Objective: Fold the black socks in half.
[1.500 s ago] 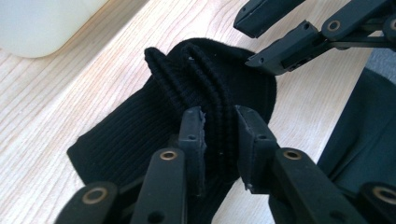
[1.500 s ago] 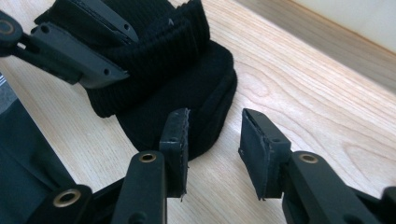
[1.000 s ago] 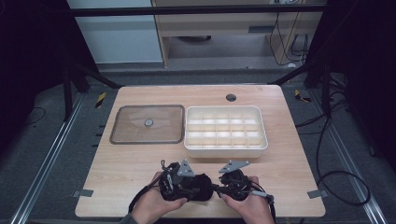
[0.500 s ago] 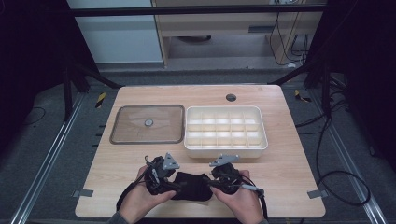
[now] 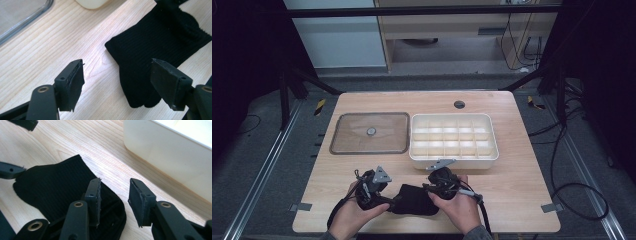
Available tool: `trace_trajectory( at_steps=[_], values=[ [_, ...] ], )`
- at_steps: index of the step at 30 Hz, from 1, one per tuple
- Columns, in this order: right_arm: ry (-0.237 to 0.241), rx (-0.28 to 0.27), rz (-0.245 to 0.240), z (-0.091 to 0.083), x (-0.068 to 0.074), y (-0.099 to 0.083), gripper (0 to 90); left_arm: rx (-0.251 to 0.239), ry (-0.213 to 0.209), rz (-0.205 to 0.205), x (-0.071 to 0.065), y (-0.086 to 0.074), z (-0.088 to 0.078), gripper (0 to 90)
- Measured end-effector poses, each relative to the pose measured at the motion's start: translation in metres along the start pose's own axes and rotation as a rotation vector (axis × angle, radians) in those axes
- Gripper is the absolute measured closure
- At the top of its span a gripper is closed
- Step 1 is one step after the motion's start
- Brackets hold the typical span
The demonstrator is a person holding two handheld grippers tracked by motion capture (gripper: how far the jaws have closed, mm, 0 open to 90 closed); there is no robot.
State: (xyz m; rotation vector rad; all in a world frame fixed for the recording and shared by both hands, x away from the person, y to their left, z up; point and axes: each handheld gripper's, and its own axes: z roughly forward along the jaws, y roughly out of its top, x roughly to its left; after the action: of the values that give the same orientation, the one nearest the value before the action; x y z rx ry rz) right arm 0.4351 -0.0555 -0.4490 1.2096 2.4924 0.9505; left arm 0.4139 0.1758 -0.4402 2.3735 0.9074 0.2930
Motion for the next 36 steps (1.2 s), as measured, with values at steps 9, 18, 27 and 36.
trace_trajectory(
  at_steps=[9,18,27,36],
  values=[
    [0.029,0.037,-0.016,0.000,0.005,-0.002,70.9,0.012,-0.028,0.001,0.000,-0.005,0.003,33.5],
    [0.032,0.055,-0.047,-0.004,0.008,-0.007,75.8,0.040,-0.053,0.010,-0.004,-0.011,0.010,38.7],
    [0.024,0.086,-0.038,0.002,0.009,-0.021,61.9,0.085,-0.082,0.026,-0.008,-0.015,0.022,47.2],
    [0.033,0.081,-0.039,-0.005,0.012,-0.024,53.5,0.091,-0.114,0.025,-0.009,-0.016,0.023,61.5]
  ],
)
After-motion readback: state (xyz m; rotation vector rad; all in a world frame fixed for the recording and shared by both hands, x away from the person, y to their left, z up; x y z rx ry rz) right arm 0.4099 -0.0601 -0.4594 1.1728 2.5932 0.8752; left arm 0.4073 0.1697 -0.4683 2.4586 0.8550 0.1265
